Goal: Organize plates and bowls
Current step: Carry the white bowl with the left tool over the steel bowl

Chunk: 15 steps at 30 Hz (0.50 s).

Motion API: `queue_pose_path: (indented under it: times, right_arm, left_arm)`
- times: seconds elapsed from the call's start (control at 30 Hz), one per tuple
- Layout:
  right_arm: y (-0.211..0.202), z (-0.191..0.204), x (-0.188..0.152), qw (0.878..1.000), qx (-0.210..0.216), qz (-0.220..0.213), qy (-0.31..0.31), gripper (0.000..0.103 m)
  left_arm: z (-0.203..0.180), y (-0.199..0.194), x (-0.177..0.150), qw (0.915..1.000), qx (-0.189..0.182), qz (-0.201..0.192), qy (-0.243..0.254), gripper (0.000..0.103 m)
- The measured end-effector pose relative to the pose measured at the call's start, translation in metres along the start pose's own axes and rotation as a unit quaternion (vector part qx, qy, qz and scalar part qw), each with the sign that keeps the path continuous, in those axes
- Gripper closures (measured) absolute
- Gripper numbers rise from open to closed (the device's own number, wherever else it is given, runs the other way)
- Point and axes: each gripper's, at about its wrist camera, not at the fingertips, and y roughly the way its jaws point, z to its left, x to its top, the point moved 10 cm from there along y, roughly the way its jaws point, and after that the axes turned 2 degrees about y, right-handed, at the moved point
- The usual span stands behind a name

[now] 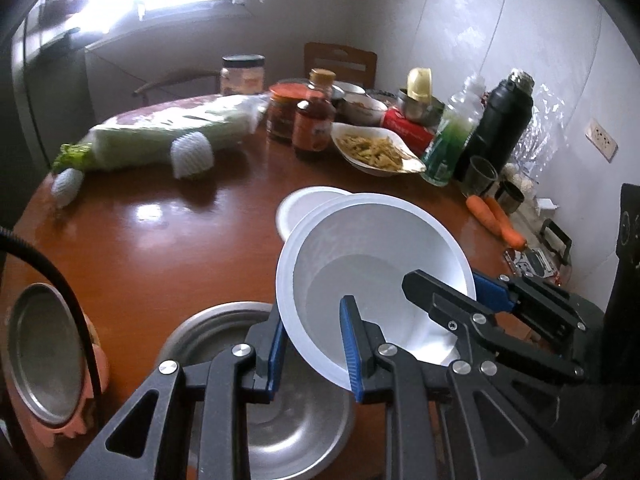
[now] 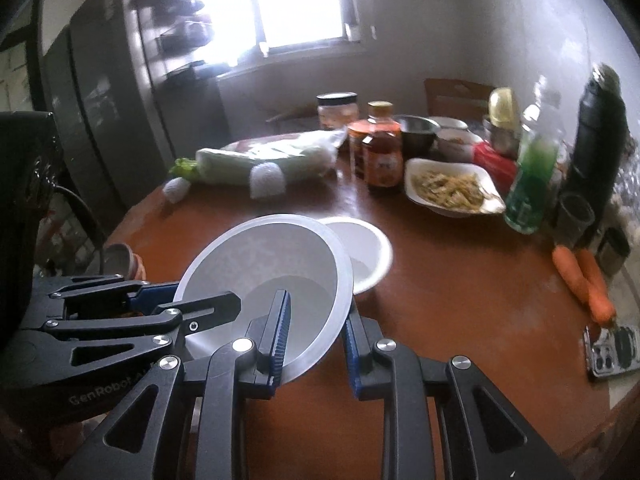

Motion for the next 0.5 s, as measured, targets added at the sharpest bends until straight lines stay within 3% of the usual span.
queue_pose_path:
  times: [0.5]
  right_arm:
    - [0.012,0.063,-0.004,0.999,0.038,0.016,-0.030,0.076]
  left_arm:
    - [0.052,-0.024,-0.021,0.9993,0.014,-0.009,-0.034,0.078]
